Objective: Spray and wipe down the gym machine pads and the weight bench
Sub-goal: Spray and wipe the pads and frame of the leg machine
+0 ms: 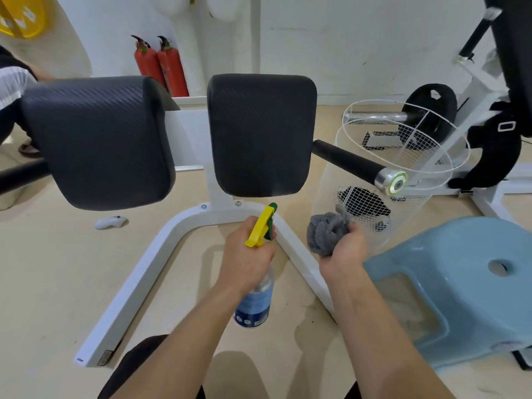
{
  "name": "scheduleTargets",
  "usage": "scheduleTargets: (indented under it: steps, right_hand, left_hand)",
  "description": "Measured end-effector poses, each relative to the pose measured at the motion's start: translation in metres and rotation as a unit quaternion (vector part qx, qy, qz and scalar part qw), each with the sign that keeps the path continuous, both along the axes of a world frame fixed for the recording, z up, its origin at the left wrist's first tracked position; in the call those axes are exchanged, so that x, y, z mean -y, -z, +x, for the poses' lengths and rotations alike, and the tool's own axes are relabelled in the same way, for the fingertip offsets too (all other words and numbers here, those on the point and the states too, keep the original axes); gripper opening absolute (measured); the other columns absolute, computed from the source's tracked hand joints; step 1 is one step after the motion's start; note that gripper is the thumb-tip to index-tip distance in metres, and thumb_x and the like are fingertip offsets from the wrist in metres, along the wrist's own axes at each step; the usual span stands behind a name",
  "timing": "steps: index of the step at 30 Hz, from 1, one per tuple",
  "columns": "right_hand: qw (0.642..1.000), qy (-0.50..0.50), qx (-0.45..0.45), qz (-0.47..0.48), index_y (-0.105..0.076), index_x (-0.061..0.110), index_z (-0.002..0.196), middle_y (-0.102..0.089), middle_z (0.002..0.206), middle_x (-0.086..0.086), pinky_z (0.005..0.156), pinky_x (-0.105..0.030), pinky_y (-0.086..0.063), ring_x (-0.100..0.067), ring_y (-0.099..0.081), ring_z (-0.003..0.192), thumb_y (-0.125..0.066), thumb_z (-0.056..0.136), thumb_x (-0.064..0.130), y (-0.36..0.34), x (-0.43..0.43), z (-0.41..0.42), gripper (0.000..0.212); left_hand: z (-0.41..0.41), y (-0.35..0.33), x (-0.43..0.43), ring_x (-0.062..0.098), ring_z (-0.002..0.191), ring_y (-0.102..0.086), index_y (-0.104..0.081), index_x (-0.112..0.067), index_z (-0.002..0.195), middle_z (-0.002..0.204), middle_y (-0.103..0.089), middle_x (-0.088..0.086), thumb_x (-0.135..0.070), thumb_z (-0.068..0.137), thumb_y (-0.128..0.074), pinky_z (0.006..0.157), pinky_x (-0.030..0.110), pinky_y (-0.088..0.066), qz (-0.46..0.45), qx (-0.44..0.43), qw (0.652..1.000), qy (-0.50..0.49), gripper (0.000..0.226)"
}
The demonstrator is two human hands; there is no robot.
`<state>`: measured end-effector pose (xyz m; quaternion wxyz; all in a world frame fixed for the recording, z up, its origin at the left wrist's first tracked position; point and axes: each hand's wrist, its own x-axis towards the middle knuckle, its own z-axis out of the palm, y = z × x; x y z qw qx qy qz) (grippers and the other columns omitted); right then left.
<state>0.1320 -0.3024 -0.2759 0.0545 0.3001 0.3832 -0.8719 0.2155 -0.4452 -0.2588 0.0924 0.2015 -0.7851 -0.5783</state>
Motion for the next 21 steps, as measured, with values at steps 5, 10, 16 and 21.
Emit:
scheduleTargets:
  steps: [5,10,16,21]
  right_hand:
    - [0.999,-0.027,0.022,0.010,-0.071,0.020,0.096,-0.073,0.110,-0.007,0.093,-0.038,-0.053,-0.024,-0.068,0.101,-0.037,0.104,0.027,-0.004,0.023,0.006,0.036]
    - [0.999,-0.041,0.027,-0.011,-0.070,0.019,0.093,-0.071,0.096,-0.002,0.097,-0.037,-0.050,-0.022,-0.066,0.098,-0.037,0.105,0.028,-0.017,0.060,0.017,0.036]
    - [0.957,0.050,-0.147,0.245,-0.061,0.030,0.095,-0.066,0.083,0.023,0.074,-0.013,-0.046,0.004,-0.061,0.085,-0.040,0.106,0.022,-0.033,0.078,0.026,0.024]
    - [0.663,-0.050,-0.378,0.644,-0.028,0.008,0.155,-0.020,0.162,-0.020,0.123,-0.028,-0.014,-0.029,-0.017,0.151,-0.037,0.106,0.022,0.004,0.088,-0.014,0.051]
  left_hand:
    - [0.007,0.009,0.007,0.015,0.068,-0.058,-0.064,-0.020,0.080,0.078,-0.068,0.001,0.004,0.073,-0.064,0.064,0.035,-0.049,-0.004,-0.007,0.999,-0.047,0.026]
    - [0.020,0.009,0.037,0.012,0.079,-0.059,-0.068,-0.026,0.095,0.089,-0.067,-0.014,0.007,0.072,-0.063,0.074,0.043,-0.053,-0.036,-0.014,0.997,-0.072,0.040]
    - [0.022,0.000,0.052,0.007,0.080,-0.061,-0.065,-0.023,0.081,0.083,-0.069,-0.013,0.010,0.071,-0.063,0.073,0.038,-0.053,-0.018,-0.006,0.998,-0.059,0.035]
    - [0.024,-0.005,0.056,0.011,0.079,-0.061,-0.067,-0.028,0.084,0.090,-0.071,-0.011,0.003,0.067,-0.062,0.069,0.031,-0.053,-0.004,-0.023,0.999,-0.048,0.035]
